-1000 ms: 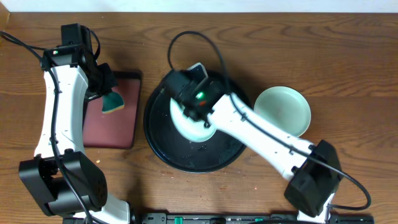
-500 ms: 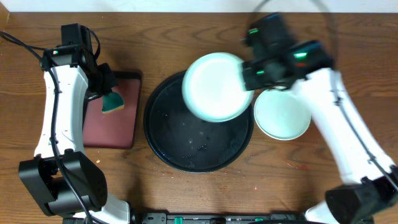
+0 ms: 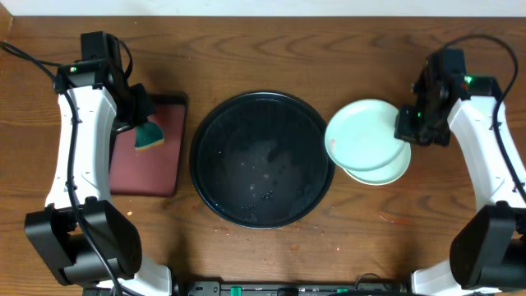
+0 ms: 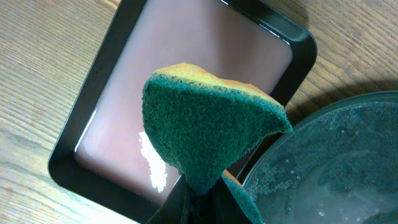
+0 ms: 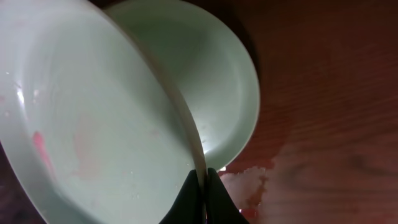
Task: Clean dirty plates on tray and stack at the side
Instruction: 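Lift the light-blue plate with the right gripper and carry it onto the stack, then lower the plate onto the stack and open the right gripper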
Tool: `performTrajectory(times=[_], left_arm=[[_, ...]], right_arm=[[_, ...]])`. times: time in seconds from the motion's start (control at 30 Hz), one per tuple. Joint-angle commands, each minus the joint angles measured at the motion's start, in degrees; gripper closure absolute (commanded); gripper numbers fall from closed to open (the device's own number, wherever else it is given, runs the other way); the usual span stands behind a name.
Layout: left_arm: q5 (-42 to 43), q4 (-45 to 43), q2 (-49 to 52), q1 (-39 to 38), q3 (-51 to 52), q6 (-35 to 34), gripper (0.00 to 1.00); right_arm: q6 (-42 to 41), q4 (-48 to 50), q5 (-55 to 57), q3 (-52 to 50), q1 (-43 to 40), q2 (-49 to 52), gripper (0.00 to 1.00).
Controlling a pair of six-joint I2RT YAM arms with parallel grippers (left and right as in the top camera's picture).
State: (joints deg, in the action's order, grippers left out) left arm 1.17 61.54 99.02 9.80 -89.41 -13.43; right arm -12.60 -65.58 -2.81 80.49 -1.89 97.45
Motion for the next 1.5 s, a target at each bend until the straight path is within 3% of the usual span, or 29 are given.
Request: performTrajectory(times=[0.0,0.27,0.43,0.5,0.67,0.93,1.0,1.07,1.1,1.2,1.33,1.47], left_arm=[[-0.5,0.2,0.0,0.2,0.5,1.9,0.93],[-0.5,0.2,0.0,0.2,0.5,9.0,0.93],[-0.5,-0.2,0.0,0.2,0.8,14.1,0.93],[-0.5,-0.6,0.3,0.2,1.6,16.5,0.93],[-0.5,-1.3,1.7,0.2,3.7,16.5,0.93],[-0.5,-7.6,7.0,0.2,6.1,16.9,0.93],[-0.5,-8.6,8.8,0.2,6.1,16.9,0.92],[-0.5,-9.0,10.4,0.2,6.1,16.9,0.84],[-0.5,-9.2,11.0,0.2,6.1,16.8,0.72],[-0.5,-9.2,12.0,0.2,6.1,16.8,0.54],[-0.5,-9.4,11.0,0.2,5.3,16.6,0.45],[-0.1,-9.2,7.1,0.1,2.3,12.8,0.38]], right_arm=[[0.7,4.1,-0.2,-5.4,-1.3,-0.1,0.99],[0.7,13.0,0.0,-13.1,-4.3,0.0,0.96],[1.1,14.2,-0.6,-13.7,-4.9,0.0,0.55],[1.1,13.6,-3.8,-12.9,-4.9,0.0,0.47],[1.5,9.9,-7.7,-8.1,-4.6,-0.1,0.42],[5.0,2.8,-8.2,2.6,-2.3,-0.1,0.2],[5.2,2.1,-8.2,3.9,-1.7,-0.1,0.2],[5.6,1.8,-8.2,4.5,-1.1,-0.1,0.16],[5.6,1.7,-8.2,4.6,-0.8,-0.1,0.15],[5.7,1.4,-8.2,4.6,-0.3,-0.1,0.15],[5.8,0.8,-8.2,4.8,-0.2,-0.2,0.15],[5.9,-0.7,-8.2,6.9,-0.2,-0.4,0.05]])
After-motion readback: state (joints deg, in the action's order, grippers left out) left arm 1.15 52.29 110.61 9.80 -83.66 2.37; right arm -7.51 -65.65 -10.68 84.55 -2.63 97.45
